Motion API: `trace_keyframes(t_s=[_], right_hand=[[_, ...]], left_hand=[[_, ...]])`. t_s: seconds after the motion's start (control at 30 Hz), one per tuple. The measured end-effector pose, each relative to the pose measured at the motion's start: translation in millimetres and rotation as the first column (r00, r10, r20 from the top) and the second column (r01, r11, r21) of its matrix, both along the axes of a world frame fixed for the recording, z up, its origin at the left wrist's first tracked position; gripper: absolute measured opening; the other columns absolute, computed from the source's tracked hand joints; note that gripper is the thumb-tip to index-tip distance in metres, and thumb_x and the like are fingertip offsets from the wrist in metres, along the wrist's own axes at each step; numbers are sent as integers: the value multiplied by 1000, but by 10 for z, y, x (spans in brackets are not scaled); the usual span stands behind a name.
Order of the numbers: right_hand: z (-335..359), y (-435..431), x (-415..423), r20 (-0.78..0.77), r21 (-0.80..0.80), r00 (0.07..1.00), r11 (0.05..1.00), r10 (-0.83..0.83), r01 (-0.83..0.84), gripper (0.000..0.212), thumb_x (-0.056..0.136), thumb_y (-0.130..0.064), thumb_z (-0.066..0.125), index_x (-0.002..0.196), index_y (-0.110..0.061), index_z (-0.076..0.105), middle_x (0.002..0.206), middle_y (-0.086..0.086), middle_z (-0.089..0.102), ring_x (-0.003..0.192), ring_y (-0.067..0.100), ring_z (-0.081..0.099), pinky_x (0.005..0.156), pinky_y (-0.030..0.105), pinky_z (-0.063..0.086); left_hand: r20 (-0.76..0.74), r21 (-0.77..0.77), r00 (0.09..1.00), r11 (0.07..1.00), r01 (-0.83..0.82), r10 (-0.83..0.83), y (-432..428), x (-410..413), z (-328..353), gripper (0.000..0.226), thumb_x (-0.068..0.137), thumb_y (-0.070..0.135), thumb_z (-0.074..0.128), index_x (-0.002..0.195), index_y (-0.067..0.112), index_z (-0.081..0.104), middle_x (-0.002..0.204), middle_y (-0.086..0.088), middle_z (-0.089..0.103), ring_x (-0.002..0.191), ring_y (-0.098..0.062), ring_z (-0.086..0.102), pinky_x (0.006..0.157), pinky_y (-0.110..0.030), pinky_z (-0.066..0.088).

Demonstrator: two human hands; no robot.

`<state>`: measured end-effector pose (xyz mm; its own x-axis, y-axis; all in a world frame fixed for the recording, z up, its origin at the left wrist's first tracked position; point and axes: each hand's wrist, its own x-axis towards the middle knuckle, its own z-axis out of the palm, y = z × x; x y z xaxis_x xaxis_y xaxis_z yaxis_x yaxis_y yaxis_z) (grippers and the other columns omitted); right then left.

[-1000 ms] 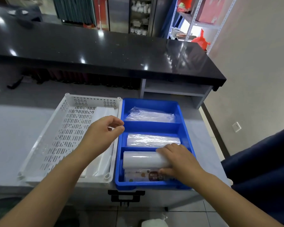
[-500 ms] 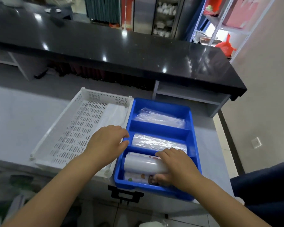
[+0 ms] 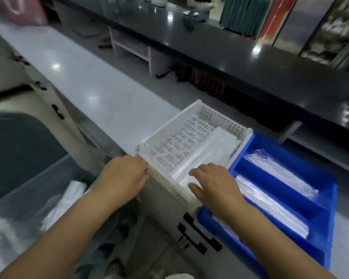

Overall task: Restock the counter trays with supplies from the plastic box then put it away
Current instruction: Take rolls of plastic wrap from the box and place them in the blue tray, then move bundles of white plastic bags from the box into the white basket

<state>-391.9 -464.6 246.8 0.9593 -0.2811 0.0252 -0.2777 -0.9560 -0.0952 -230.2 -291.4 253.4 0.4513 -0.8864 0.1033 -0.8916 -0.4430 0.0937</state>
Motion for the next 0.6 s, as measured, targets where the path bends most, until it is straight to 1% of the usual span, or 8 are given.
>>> trace_keyframes(t_s=[0.07,0.1,0.23,0.3,0.37,0.47,0.53,0.6], right_hand=[[-26,193,276,-21,-21,997,997,76,-77,33,95,-38,41,117,-19,55,110,1,62,101,23,53,85,36,41],[-38,294,408,-31,-30,993,993,113,-114,32,95,-38,40,115,-20,56,109,1,62,100,23,53,84,36,42],[-76,763,963,-40,-61,977,976,208,-210,30,93,-36,38,109,-20,58,103,0,63,93,22,55,79,35,43],[-102,1043,1275,-39,-40,968,968,246,-248,30,93,-35,39,106,-19,60,100,0,64,92,22,56,77,35,44],[-162,1320,1593,-62,-22,956,957,287,-289,29,93,-35,39,104,-19,61,98,1,63,92,23,57,77,37,44],[-311,1669,2014,-103,8,944,949,314,-315,27,91,-34,42,104,-19,61,98,1,63,91,24,56,74,35,44],[-432,1842,2238,-122,46,937,945,328,-325,27,91,-35,45,106,-19,62,100,0,64,91,23,56,74,35,45],[-554,1964,2407,-162,72,931,945,328,-320,28,92,-35,44,107,-19,62,102,0,64,93,22,56,74,34,46]], left_hand=[[-23,39,995,994,-98,99,318,205,-34,16,85,28,58,87,15,67,86,-3,67,82,-25,61,66,-34,45],[-33,31,990,990,-137,138,489,322,-62,18,87,28,54,90,16,67,89,-2,67,84,-24,61,68,-34,43],[-47,43,958,959,-280,282,1229,842,-173,16,86,24,56,86,13,68,84,-6,68,81,-29,61,66,-39,48],[-54,64,929,930,-362,365,1623,1140,-247,17,86,26,54,89,15,67,88,-5,67,86,-29,60,67,-38,46],[-41,88,898,897,-433,437,2012,1433,-349,19,87,30,51,93,18,65,93,-3,66,90,-26,59,68,-35,41],[-46,123,865,862,-492,500,2499,1798,-515,20,87,32,50,90,18,64,94,-2,65,90,-25,59,67,-33,38],[-82,120,844,846,-520,530,2750,1976,-618,19,87,31,51,86,17,64,92,-3,66,89,-25,59,66,-33,38],[-97,129,834,837,-531,544,2940,2085,-718,21,87,32,51,86,17,65,91,-3,66,88,-25,59,63,-31,34]])
